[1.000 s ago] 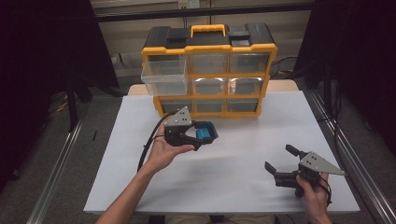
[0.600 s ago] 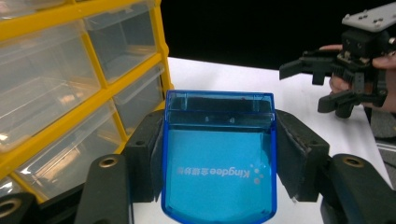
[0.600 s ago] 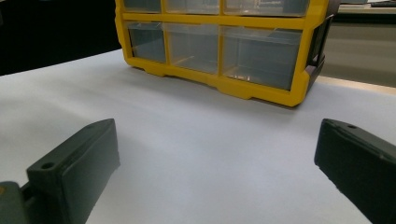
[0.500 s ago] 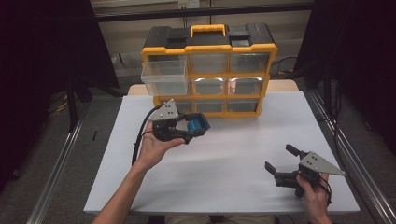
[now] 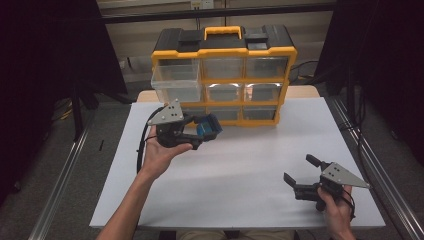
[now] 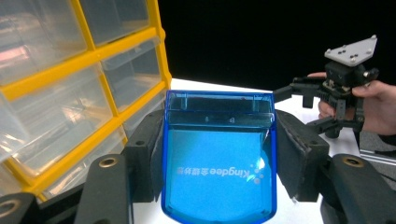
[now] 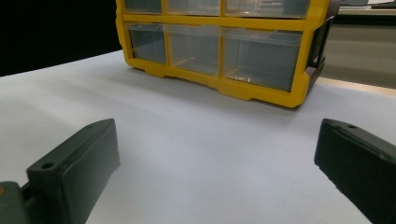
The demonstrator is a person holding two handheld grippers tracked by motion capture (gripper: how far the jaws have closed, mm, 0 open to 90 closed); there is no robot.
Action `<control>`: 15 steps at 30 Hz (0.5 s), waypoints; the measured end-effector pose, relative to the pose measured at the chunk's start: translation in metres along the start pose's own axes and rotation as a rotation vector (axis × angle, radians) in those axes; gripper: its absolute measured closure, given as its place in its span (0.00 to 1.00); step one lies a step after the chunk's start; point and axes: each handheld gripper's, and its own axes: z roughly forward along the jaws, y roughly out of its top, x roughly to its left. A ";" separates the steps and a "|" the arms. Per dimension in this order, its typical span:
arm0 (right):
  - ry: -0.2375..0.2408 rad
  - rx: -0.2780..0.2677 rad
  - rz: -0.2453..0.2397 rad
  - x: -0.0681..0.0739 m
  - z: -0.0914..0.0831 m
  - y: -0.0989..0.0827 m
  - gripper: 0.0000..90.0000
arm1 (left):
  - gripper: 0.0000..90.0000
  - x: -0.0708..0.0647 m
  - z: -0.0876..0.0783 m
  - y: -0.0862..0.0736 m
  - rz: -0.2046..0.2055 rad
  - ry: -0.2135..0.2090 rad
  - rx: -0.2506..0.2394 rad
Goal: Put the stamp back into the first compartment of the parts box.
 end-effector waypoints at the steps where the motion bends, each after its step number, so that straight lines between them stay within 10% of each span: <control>1: 0.001 -0.001 -0.003 0.000 0.000 0.000 0.00 | 0.46 0.002 -0.001 0.001 0.003 -0.003 -0.001; 15: -0.004 -0.001 -0.003 0.000 -0.001 0.000 0.00 | 0.46 0.012 -0.028 0.024 0.011 0.017 0.016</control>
